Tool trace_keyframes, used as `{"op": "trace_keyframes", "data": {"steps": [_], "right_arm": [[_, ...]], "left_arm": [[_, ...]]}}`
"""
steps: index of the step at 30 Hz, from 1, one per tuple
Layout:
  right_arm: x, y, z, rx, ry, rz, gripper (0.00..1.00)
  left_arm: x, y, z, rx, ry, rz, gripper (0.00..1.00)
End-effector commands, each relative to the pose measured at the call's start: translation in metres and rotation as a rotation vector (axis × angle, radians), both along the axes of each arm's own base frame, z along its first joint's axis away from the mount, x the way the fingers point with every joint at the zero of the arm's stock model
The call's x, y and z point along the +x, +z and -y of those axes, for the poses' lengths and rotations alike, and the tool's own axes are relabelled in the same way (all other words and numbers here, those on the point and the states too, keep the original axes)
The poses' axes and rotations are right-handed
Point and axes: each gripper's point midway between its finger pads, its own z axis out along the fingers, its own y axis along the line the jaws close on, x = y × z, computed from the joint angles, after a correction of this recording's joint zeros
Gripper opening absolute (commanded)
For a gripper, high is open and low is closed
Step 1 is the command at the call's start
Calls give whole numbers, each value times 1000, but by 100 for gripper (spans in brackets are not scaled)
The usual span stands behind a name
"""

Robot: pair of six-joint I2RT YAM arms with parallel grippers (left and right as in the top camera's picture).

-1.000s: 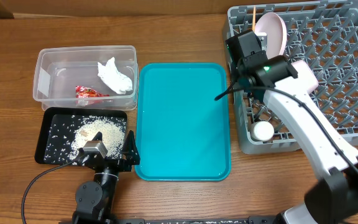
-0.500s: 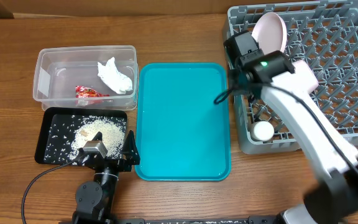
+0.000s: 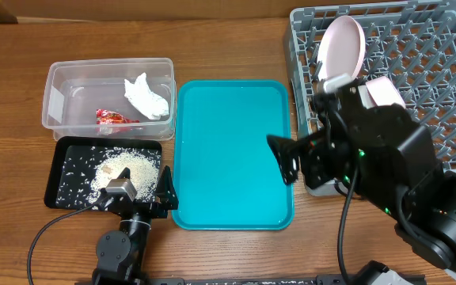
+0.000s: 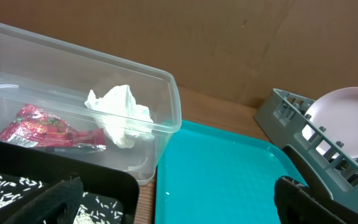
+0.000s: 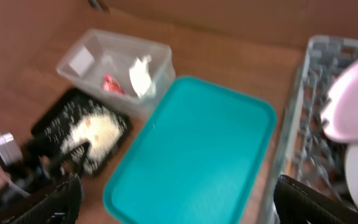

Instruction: Sort waste into correct bins and load items into the dishwasher

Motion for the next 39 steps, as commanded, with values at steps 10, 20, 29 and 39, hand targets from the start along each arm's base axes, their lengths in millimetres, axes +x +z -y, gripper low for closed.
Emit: {"op": "trace_keyframes", "data": {"steps": [10,20,29,39], "right_arm": [[-6,43,66,46,-215,224,100],[33,-18,103,182,-385,336,100],[13,-97,142,196,-501,387,100],[-3,-170,174,175,-625,408,100]], "left_arm": [[0,0,-1,-8,2,7,100],[0,0,-1,-8,2,7,100],[0,0,-1,-8,2,7,100],[0,0,-1,-8,2,7,100]]}}
